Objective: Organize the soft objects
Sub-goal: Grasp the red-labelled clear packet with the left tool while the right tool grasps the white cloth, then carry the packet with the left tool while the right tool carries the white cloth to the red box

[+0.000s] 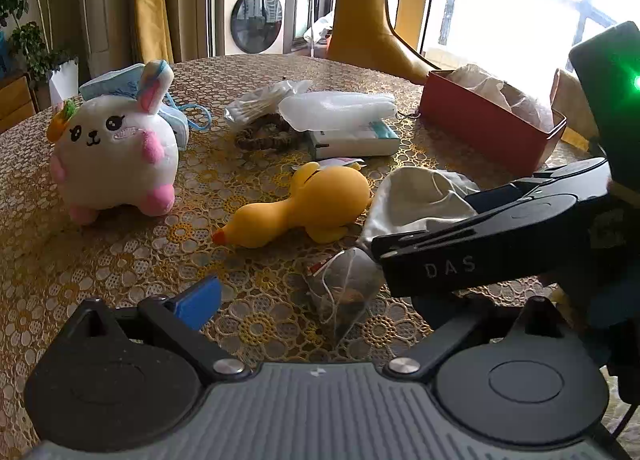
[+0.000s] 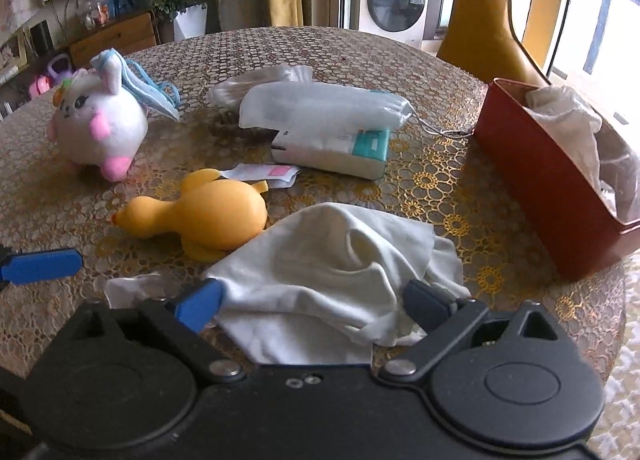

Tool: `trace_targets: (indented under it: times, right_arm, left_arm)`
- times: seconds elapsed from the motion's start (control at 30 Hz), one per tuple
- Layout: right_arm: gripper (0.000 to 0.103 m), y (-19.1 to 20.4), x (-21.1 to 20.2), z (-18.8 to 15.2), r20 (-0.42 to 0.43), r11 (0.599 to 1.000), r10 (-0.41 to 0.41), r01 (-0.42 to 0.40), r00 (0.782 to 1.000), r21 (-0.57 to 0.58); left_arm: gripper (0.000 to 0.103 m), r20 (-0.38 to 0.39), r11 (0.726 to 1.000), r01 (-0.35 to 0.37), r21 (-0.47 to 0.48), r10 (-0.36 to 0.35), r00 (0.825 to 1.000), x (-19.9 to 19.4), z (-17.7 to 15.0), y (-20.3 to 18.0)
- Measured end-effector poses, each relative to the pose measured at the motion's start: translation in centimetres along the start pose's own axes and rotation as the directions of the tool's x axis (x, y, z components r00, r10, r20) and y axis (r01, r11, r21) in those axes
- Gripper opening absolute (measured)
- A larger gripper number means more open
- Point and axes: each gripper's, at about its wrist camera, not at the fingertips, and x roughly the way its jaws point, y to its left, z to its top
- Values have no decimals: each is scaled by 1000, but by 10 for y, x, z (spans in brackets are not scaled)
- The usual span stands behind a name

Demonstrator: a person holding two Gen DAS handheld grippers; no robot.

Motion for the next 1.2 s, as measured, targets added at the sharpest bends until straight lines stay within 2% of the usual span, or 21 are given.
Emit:
trace_targets:
  times: [0.07, 0.23, 0.33, 0.4, 0.43, 0.47, 0.6, 0.7, 0.77, 0.9, 0.97, 1.2]
  right_arm:
    - [92, 1, 0, 0, 1, 1000, -15, 15, 1000, -11]
    - [79, -2, -4, 0, 10, 999, -38, 38, 999, 25]
    - [66, -3, -7, -1, 22, 998, -52, 51, 998, 32]
    - [52, -4, -9, -1, 29, 998, -56, 54, 998, 36]
    - [48, -4, -9, -2, 32, 998, -57, 56, 998, 37]
    - [41, -5, -10, -2, 33, 998, -55, 54, 998, 43]
    - [27, -8, -14, -4, 39, 996, -57, 54, 998, 71]
    - [20, -10, -18, -5, 43, 995, -50, 46, 998, 89]
    - [17, -11, -21, -5, 47, 994, -46, 41, 998, 101]
    - [12, -14, -29, -7, 68, 992, -39, 30, 997, 121]
    - [10, -16, -35, -7, 82, 991, -32, 21, 996, 135]
    - [9, -20, -61, -7, 132, 986, -5, -17, 991, 164]
  left_arm:
    - [90, -8, 1000, -8, 6, 8, 1000, 2, 0, 0]
    - [67, -14, 1000, -16, 16, 17, 1000, 3, 1, -1]
    - [56, -16, 1000, -8, 21, 8, 1000, 4, 1, -2]
    - [55, -14, 999, -10, 30, 11, 1000, 3, 1, -4]
    - [54, -14, 999, -15, 34, 16, 1000, 3, 2, -5]
    - [49, -15, 999, -15, 34, 16, 1000, 4, 2, -5]
    - [35, -25, 1000, -2, 28, 3, 1000, 4, 6, -6]
    - [32, -27, 1000, -7, 30, 7, 1000, 4, 7, -7]
    - [26, -27, 1000, -8, 30, 9, 1000, 2, 8, -7]
    - [23, -30, 1000, -10, 18, 10, 1000, 0, 9, -5]
    - [20, -33, 1000, -14, 12, 14, 999, -2, 10, -3]
    - [19, -18, 1000, -14, -11, 14, 1000, -16, 16, 0]
